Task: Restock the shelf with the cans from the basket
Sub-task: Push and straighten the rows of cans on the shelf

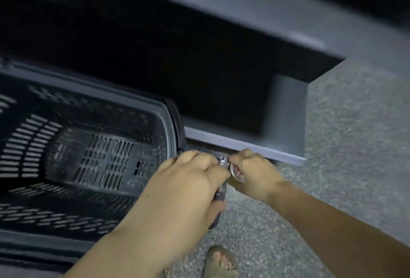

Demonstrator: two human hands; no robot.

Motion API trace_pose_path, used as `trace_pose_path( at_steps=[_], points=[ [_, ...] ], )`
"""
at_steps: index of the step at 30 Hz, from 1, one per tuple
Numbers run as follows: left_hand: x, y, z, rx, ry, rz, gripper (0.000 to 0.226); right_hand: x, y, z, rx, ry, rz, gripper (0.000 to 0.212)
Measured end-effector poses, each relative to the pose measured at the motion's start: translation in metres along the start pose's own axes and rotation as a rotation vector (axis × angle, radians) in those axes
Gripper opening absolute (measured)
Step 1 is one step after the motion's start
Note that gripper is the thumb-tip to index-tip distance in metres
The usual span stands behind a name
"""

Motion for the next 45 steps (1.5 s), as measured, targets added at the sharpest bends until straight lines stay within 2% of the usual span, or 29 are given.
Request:
trace_pose_path(
  at_steps=[5,11,18,23,27,31,35,38,45],
  points=[
    [-0.025,-0.061,0.084,0.025,-0.013,-0.045,0.05,-0.12,0.009,0.122,-0.034,-0.101,-0.04,0.037],
    [-0.103,-0.115,0.211,0.011,-0.133,-0.086,0.049,-0.295,0.086,0.289,0.091,-0.157,0.104,0.075],
    [-0.214,-0.181,0.393,0.03,-0.345,-0.208,0.047,-0.468,0.181,0.461,0.17,-0.249,0.287,0.065],
    [-0.274,-0.227,0.5,0.096,-0.46,-0.271,0.045,-0.543,0.227,0.551,0.174,-0.349,0.31,0.056],
    [-0.296,-0.254,0.564,0.153,-0.527,-0.275,0.043,-0.571,0.247,0.613,0.189,-0.456,0.314,0.058],
    [-0.293,-0.268,0.607,0.194,-0.507,-0.231,0.04,-0.577,0.257,0.665,0.206,-0.541,0.333,0.06],
    [-0.279,-0.261,0.641,0.214,-0.528,-0.128,0.041,-0.56,0.253,0.712,0.195,-0.658,0.327,0.074],
    [-0.265,-0.25,0.663,0.229,-0.54,-0.069,0.04,-0.533,0.248,0.744,0.172,-0.675,0.298,0.076],
    [-0.24,-0.221,0.69,0.23,-0.527,0.014,0.04,-0.481,0.25,0.795,0.183,-0.672,0.233,0.065]
  ],
)
Point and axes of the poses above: each hand's wrist, its own x-axis towards the middle knuckle, its own z-axis out of the back of the hand, y = z × x, the point moved 5 cm from there along x, towards the middle knuckle, and after that the axes turned 11 degrees about y, right-handed, at the moved point
